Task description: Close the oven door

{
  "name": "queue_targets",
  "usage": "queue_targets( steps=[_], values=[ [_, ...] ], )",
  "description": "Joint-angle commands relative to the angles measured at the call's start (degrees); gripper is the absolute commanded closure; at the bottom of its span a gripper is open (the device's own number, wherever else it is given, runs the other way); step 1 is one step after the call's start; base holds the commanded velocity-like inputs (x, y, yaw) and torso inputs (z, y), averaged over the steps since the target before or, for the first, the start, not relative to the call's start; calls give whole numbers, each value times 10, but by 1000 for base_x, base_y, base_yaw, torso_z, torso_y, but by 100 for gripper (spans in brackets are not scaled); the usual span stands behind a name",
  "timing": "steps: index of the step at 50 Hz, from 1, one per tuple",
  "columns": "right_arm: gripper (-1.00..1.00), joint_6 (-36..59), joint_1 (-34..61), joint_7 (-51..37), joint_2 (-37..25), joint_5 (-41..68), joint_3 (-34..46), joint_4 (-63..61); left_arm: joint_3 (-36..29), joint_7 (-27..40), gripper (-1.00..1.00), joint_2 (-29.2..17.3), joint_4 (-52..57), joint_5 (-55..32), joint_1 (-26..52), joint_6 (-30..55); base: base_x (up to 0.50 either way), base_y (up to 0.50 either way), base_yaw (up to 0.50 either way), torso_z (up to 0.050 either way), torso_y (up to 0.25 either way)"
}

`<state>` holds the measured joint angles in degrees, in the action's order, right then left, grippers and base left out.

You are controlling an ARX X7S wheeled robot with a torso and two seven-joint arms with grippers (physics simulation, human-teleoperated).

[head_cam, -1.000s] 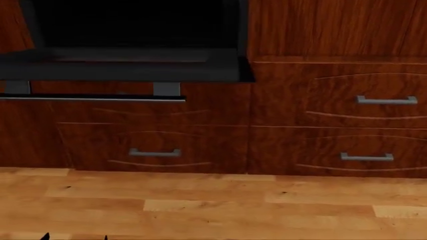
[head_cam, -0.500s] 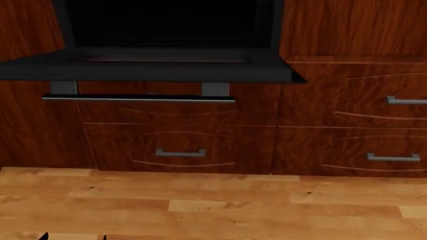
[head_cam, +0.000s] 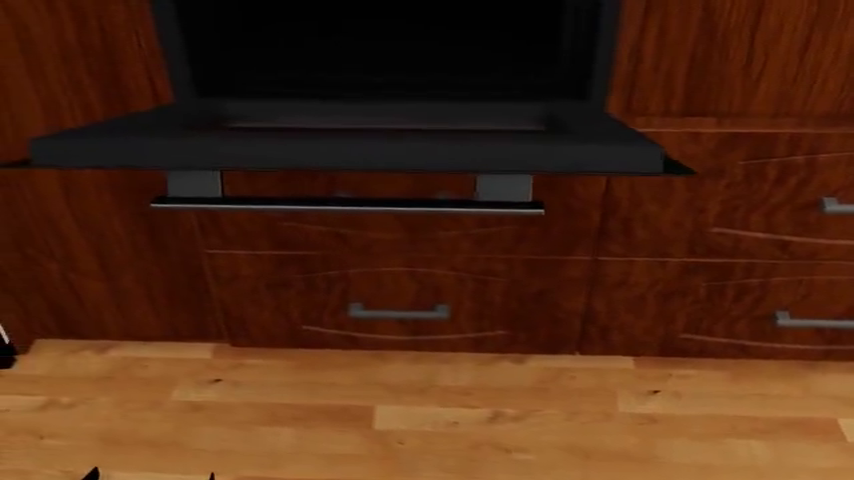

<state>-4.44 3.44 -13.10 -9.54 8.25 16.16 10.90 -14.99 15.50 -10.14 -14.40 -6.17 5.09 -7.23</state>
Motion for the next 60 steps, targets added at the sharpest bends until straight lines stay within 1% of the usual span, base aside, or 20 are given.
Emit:
queue_targets(
  steps=[1,2,3,4,5,6,7,8,9,10,12,13,14,15,24,42,60],
  values=[
    [-100,-2,1,-2,-2,3,4,3,-2,7,-100,-11,57,-9,-5,49,55,246,0,0,0],
    [-100,-3,1,-2,-2,4,4,4,-1,9,-100,-14,82,-11,-7,71,59,242,0,0,0],
    [-100,-4,1,-2,-2,4,4,5,-4,4,-100,-3,-2,-3,0,-2,62,238,0,0,0],
    [-100,-4,1,-3,-2,5,4,5,-4,4,-100,-5,9,-5,0,8,62,242,0,0,0],
    [-100,-4,2,-3,-2,5,5,5,-6,3,-100,-1,-16,-3,3,-14,62,156,0,0,0],
    [-100,-6,2,-4,-2,5,4,6,-6,3,-100,-1,-21,-2,4,-18,31,105,0,0,0],
    [-100,-8,2,-2,-2,7,4,7,-6,3,-100,-2,-18,-3,3,-16,0,0,0,0,0],
    [-100,-9,1,-3,-2,7,4,7,-5,7,-100,-8,29,-7,-2,24,0,0,0,0,0],
    [-100,-8,2,-2,-2,10,4,8,-6,4,-100,-2,-16,-4,2,-15,0,0,0,0,0],
    [-100,-7,3,-3,-2,9,5,8,-5,10,-100,-13,61,-12,-6,51,0,0,0,0,0],
    [-100,-7,5,-11,-1,1,6,11,-7,4,-100,-3,-18,-5,3,-16,0,0,0,0,0],
    [-100,-6,4,-13,-1,-1,8,11,-8,5,-100,-3,-20,-5,4,-17,0,0,0,0,0],
    [-100,2,7,-15,1,6,3,13,-7,9,-100,-10,33,-10,-2,28,0,0,0,0,0],
    [-100,6,9,-25,-1,-10,8,17,-8,9,-100,-10,30,-9,-1,25,0,0,0,0,0],
    [-100,5,10,-27,-2,-8,11,17,-10,11,-100,-12,29,-10,-1,24,0,0,0,-3,0],
    [-100,4,11,-31,-6,-3,16,17,-14,15,-100,-14,29,-14,0,24,0,0,0,-37,0],
    [-100,4,12,-35,-9,1,21,18,-19,18,-100,-17,29,-17,1,23,0,0,0,-45,0]
  ],
)
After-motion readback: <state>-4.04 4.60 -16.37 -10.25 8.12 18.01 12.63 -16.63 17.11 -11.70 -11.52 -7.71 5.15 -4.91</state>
